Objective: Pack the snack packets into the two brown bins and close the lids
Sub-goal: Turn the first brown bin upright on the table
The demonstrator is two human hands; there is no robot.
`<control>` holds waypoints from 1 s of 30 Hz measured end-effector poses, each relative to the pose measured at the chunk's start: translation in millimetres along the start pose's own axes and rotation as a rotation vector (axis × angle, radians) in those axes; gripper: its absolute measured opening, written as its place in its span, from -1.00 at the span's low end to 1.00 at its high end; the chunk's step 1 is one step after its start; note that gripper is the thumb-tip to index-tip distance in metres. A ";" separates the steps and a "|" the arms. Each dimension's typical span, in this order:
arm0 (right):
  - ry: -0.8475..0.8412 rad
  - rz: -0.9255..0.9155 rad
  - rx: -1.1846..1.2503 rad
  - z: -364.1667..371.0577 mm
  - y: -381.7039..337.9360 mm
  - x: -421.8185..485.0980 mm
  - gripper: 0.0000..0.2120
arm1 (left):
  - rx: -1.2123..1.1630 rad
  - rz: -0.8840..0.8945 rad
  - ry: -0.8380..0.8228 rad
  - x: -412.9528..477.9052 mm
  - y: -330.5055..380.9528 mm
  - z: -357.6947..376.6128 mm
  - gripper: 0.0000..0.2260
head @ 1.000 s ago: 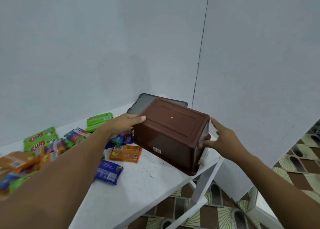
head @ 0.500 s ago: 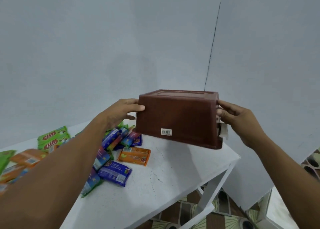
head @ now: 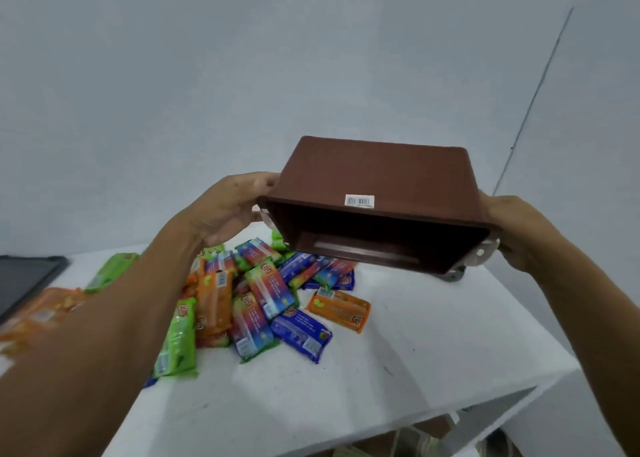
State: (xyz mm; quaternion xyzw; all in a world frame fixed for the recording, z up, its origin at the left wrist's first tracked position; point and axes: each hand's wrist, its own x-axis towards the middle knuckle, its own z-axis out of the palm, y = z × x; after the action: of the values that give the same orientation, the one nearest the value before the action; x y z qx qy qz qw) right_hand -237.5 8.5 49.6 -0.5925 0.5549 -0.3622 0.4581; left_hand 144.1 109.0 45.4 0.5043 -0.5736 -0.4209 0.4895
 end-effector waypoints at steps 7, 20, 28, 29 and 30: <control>-0.236 0.057 0.068 56.1 -33.1 0.1 -0.70 | 0.016 0.052 0.105 -56.1 6.1 -37.4 -0.36; -0.702 0.073 0.011 128.6 -35.6 -29.1 -0.19 | 0.255 -0.108 0.860 -148.1 -0.4 -59.3 -0.36; -0.599 0.099 0.071 148.3 5.0 -59.3 -0.35 | 0.271 -0.393 0.904 -198.8 -22.4 -45.2 -0.48; -0.600 0.105 0.076 150.0 9.8 -66.1 -0.38 | 0.286 -0.416 0.914 -204.0 -24.4 -43.5 -0.47; -0.595 0.115 0.081 151.9 15.2 -72.7 -0.38 | 0.306 -0.429 0.915 -208.5 -26.2 -40.5 -0.48</control>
State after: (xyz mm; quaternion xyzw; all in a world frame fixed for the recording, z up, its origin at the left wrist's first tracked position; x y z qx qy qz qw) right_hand -108.9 102.3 -7.3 -0.6213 0.4141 -0.1680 0.6437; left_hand 191.0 312.4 -2.0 0.8083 -0.2399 -0.1599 0.5134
